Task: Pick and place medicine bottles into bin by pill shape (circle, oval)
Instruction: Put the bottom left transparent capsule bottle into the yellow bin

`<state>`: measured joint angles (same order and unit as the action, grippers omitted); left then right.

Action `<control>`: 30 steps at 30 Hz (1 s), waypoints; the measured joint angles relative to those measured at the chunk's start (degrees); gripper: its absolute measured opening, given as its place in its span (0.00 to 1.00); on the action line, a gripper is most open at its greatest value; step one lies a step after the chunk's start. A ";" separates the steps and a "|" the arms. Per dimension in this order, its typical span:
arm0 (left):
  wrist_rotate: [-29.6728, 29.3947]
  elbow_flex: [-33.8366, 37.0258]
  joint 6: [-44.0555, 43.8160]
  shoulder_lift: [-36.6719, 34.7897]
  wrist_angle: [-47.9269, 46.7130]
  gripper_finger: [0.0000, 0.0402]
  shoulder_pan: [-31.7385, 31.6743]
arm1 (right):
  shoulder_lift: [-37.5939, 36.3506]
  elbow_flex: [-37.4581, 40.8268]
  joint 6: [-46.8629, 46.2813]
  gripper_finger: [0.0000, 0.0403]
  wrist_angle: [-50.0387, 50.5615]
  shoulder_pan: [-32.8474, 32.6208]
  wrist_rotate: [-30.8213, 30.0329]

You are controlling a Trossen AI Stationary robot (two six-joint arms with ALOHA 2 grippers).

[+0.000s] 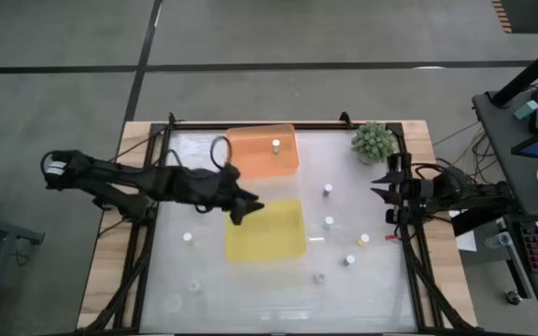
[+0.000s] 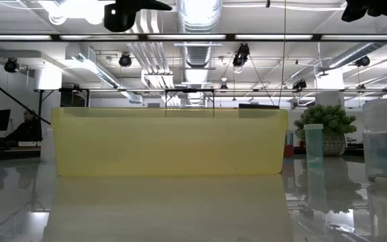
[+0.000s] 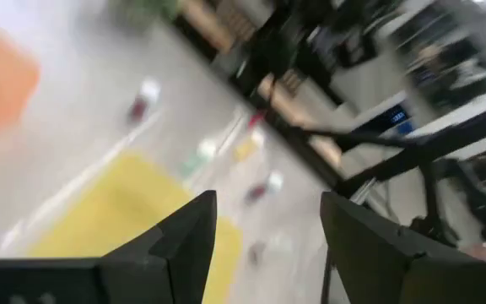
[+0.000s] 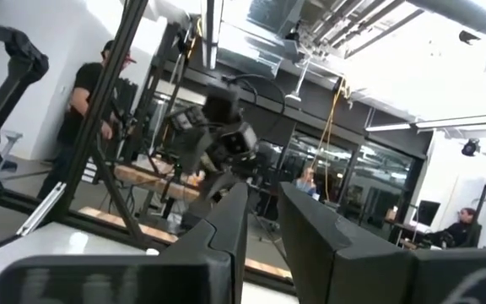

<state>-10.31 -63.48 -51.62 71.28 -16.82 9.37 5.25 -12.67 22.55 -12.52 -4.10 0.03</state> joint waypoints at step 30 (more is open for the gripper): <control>9.47 -27.35 -52.78 24.20 -42.42 0.49 21.14 | -5.18 0.92 1.30 0.15 0.13 -0.02 8.98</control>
<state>-0.84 -90.83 -104.40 95.48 -59.25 30.51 0.07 -11.75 23.85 -12.39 -4.12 9.02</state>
